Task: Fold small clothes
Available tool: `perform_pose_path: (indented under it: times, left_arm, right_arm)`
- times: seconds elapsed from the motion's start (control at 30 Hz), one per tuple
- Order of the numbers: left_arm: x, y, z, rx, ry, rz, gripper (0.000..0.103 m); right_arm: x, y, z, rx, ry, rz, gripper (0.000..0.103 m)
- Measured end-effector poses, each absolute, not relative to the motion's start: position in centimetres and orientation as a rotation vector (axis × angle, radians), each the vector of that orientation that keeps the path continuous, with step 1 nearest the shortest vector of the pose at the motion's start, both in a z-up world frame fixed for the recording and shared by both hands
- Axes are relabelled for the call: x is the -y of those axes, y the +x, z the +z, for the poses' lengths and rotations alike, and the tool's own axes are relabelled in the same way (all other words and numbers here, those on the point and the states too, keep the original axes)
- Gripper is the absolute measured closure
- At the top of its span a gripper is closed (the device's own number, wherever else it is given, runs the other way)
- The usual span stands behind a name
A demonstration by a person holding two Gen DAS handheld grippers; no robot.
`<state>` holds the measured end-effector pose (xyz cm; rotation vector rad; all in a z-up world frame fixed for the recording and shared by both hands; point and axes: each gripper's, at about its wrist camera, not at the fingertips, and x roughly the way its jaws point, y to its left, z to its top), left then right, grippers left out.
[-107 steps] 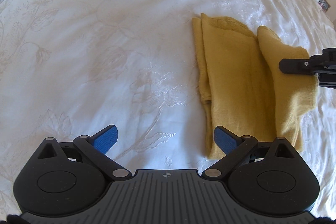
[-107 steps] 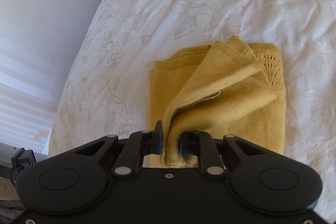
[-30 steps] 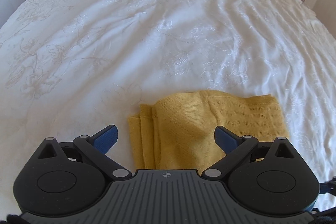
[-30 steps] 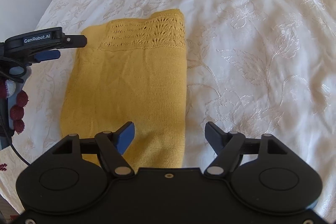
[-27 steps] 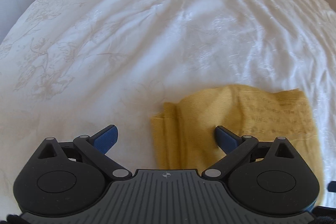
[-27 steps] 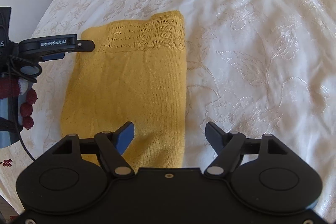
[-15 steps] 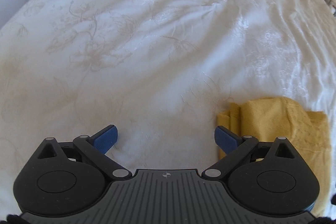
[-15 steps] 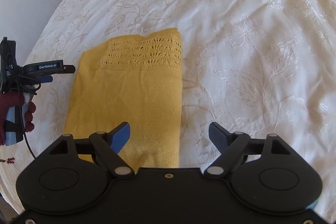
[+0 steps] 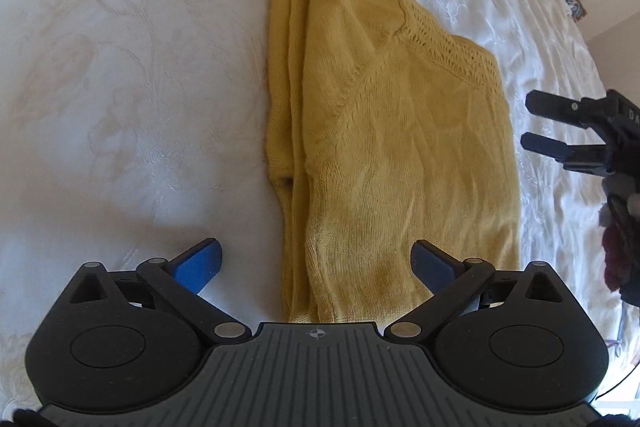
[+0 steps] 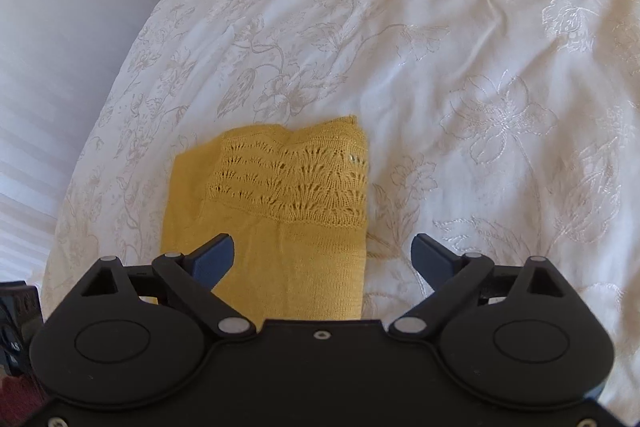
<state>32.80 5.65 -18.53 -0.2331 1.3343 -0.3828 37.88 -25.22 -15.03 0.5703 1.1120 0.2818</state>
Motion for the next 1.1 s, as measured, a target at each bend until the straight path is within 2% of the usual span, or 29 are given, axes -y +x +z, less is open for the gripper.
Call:
perform_pose_path:
  times: [0.37, 0.47, 0.63, 1.0, 1.07, 1.1]
  left_arm:
    - [-3.0, 35.8, -20.2, -1.299, -0.251, -0.438, 0.000]
    - [-2.4, 36.0, -20.1, -1.290, -0.259, -0.480, 0.000]
    - [-1.5, 36.3, -20.3, -1.278, -0.268, -0.514, 0.000]
    - [-2.8, 34.9, -20.4, -1.311, -0.395, -0.525, 0.003]
    - [-2.6, 35.0, -20.3, -1.308, -0.383, -0.529, 0.016]
    - [-2.6, 35.1, -20.4, -1.302, -0.402, -0.528, 0.049]
  right_arm:
    - [24.1, 41.4, -18.5, -1.164, 0.677, 0.409, 0.005]
    - [23.3, 42.6, -19.1, -1.168, 0.694, 0.443, 0.000]
    - [22.2, 44.2, -19.7, -1.163, 0.697, 0.477, 0.000]
    - [24.0, 43.0, -20.3, -1.144, 0.770, 0.525, 0.001]
    - [24.0, 43.0, -20.2, -1.142, 0.773, 0.525, 0.002]
    - [24.0, 43.0, -20.2, -1.143, 0.774, 0.520, 0.017]
